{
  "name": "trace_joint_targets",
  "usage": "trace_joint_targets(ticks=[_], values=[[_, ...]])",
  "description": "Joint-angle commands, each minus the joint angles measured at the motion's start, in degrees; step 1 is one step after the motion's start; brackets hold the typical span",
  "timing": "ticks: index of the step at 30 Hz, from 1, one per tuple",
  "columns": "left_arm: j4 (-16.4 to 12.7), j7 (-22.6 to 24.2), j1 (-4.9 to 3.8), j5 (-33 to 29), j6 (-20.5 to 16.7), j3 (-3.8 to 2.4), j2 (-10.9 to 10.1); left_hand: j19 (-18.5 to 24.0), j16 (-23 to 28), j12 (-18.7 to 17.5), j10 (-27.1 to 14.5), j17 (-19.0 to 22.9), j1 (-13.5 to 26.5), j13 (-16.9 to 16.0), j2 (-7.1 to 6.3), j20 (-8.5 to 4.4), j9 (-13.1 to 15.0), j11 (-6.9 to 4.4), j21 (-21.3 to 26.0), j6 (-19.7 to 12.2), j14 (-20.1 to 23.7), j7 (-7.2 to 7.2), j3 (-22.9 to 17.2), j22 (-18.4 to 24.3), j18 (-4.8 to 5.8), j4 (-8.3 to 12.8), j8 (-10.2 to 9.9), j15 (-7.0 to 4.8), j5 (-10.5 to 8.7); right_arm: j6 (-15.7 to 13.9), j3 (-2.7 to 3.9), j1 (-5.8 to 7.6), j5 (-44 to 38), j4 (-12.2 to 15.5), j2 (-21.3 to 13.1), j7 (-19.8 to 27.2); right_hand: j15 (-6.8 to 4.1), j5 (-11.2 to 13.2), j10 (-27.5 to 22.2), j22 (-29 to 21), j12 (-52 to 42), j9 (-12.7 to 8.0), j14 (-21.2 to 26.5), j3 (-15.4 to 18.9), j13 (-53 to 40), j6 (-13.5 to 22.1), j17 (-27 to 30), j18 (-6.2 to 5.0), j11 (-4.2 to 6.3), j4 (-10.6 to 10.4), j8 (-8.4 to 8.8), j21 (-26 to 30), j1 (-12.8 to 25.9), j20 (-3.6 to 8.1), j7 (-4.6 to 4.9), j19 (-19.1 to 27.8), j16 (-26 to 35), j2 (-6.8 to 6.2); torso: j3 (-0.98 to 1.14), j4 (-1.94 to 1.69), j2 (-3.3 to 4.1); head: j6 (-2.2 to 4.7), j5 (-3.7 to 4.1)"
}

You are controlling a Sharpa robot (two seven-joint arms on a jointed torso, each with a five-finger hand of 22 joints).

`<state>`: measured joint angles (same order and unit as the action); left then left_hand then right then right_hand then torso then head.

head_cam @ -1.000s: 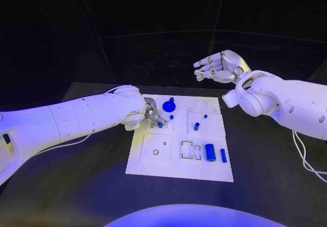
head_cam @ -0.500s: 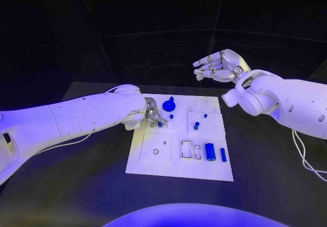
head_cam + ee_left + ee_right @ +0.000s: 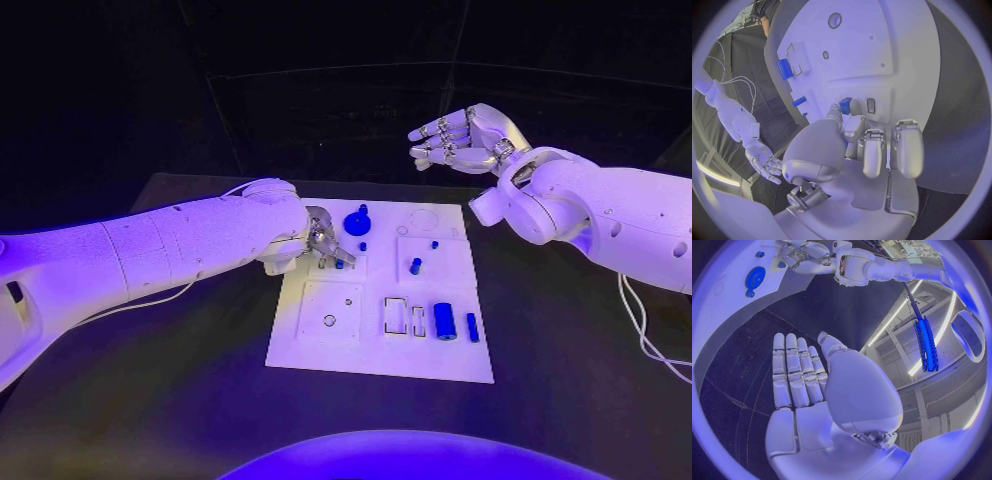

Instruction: Assemble the parts on the task board

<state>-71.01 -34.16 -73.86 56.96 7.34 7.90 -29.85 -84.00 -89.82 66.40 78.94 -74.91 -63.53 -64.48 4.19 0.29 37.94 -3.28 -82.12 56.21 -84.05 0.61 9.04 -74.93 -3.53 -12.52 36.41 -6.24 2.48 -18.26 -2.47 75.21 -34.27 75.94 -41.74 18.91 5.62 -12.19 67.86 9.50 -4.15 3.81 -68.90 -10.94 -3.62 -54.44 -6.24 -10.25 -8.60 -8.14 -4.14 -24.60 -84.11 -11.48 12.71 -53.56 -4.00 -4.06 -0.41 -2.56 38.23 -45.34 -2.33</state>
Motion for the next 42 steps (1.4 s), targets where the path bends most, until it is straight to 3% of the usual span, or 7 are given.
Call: trace_joint_targets(ticks=[1,15,19,24,29,35,42], values=[[0.11,-0.07,-0.07,0.23,-0.53,-0.03,0.09,-1.92,-0.18,0.31,0.54,-15.09,0.86,-0.07,-0.05,-0.58,0.1,-0.06,-0.29,0.34,-5.95,-0.13,1.06,-1.99,0.86,-0.69,0.25,-0.33,0.19,0.29,0.04,0.13,0.18,0.02,0.05,0.59,0.27,-0.19,-0.51,-0.12,0.24,0.02,0.27,-0.19,0.04,0.43,0.1,-0.07,0.08,-0.08,0.22,0.42,0.71,-0.37,-0.1,0.06,0.31,0.1,-0.01,-0.01,0.0,-0.01,-0.03],[-0.77,0.16,-0.17,0.23,-1.75,-0.71,-1.07,-1.95,-0.18,0.42,0.67,-15.09,3.33,-0.19,-0.93,-0.8,0.46,-0.24,-0.35,0.41,-5.95,-0.29,5.71,-2.24,0.89,-4.11,0.33,-0.51,0.17,0.21,0.04,0.13,0.18,-0.16,0.0,0.64,0.42,0.15,-0.83,-0.45,0.22,0.02,0.54,0.03,0.04,0.67,0.36,-0.08,-0.05,-0.19,0.23,0.95,1.45,-0.55,-0.01,0.02,0.33,0.1,-0.04,-0.02,-0.02,-0.01,0.09],[-1.31,0.07,-0.25,0.23,-1.88,-2.25,-1.68,-1.89,-0.18,0.23,0.58,-15.09,3.69,0.01,-1.11,-0.81,0.5,-0.24,-0.23,0.39,-5.95,-0.29,6.24,-2.06,0.85,-4.17,0.33,-0.52,0.17,0.24,0.03,0.12,0.18,-0.29,0.01,0.67,0.47,0.17,-0.95,-0.55,0.23,0.02,0.65,0.08,0.05,0.76,0.44,-0.08,-0.1,-0.17,0.24,1.11,1.58,-0.6,0.03,0.03,0.35,0.09,-0.02,-0.02,0.0,0.03,0.14],[-2.5,-0.45,-0.54,0.23,-0.46,-5.3,-2.82,-1.33,-0.18,-0.77,-0.09,-15.09,2.12,1.01,-1.14,-0.82,0.56,-0.12,0.8,-0.26,-5.95,-0.13,6.4,-0.42,0.51,-3.46,0.11,-0.49,0.2,0.27,0.03,0.12,0.18,-0.48,-0.02,0.7,0.48,0.17,-0.98,-0.57,0.24,0.02,0.67,0.09,0.05,0.78,0.45,-0.08,-0.1,-0.16,0.24,1.15,1.61,-0.61,0.03,0.03,0.35,0.09,-0.05,0.0,0.02,0.09,0.29],[-2.75,-2.19,-2.43,0.23,4.2,-7.09,-4.07,-0.21,-0.18,-2.81,-1.7,-15.09,-1.93,3.05,-0.34,-0.45,0.2,0.55,2.91,-2.2,-5.95,0.69,5.54,2.73,-0.1,-1.67,-0.96,0.02,0.27,0.31,0.03,0.12,0.18,-0.69,-0.02,0.65,0.48,0.17,-1.0,-0.58,0.24,0.02,0.69,0.09,0.05,0.79,0.47,-0.08,-0.11,-0.15,0.24,1.17,1.62,-0.61,0.04,0.03,0.35,0.09,-0.01,0.01,0.02,0.26,0.34],[2.96,-3.08,-4.65,0.28,9.65,-7.66,-2.66,0.64,-0.18,-3.93,-3.09,-15.09,-4.46,4.34,0.51,0.65,-2.52,2.16,4.8,-5.6,-5.95,2.59,5.01,5.21,-0.52,-0.62,-4.9,1.37,0.29,0.24,0.03,0.12,0.18,-0.85,0.07,0.58,0.5,0.16,-1.05,-0.63,0.23,0.02,0.73,0.1,0.05,0.82,0.5,-0.09,-0.12,-0.12,0.24,1.24,1.64,-0.63,0.05,0.02,0.35,0.1,0.02,0.03,0.0,0.56,0.32],[11.76,-1.06,-5.27,1.35,12.34,-7.6,1.18,0.54,-0.18,-3.43,-3.14,-15.09,-5.05,3.96,0.98,1.09,-3.89,2.52,4.87,-5.37,-5.95,2.97,4.93,5.15,-0.53,-0.42,-6.1,1.71,0.29,0.33,0.03,0.11,0.18,-1.03,0.33,0.61,0.49,0.13,-1.07,-0.66,0.22,0.02,0.74,0.08,0.04,0.84,0.52,-0.1,-0.11,-0.04,0.23,1.3,1.6,-0.64,0.04,0.01,0.34,0.09,-0.18,0.1,0.2,0.82,0.01]])
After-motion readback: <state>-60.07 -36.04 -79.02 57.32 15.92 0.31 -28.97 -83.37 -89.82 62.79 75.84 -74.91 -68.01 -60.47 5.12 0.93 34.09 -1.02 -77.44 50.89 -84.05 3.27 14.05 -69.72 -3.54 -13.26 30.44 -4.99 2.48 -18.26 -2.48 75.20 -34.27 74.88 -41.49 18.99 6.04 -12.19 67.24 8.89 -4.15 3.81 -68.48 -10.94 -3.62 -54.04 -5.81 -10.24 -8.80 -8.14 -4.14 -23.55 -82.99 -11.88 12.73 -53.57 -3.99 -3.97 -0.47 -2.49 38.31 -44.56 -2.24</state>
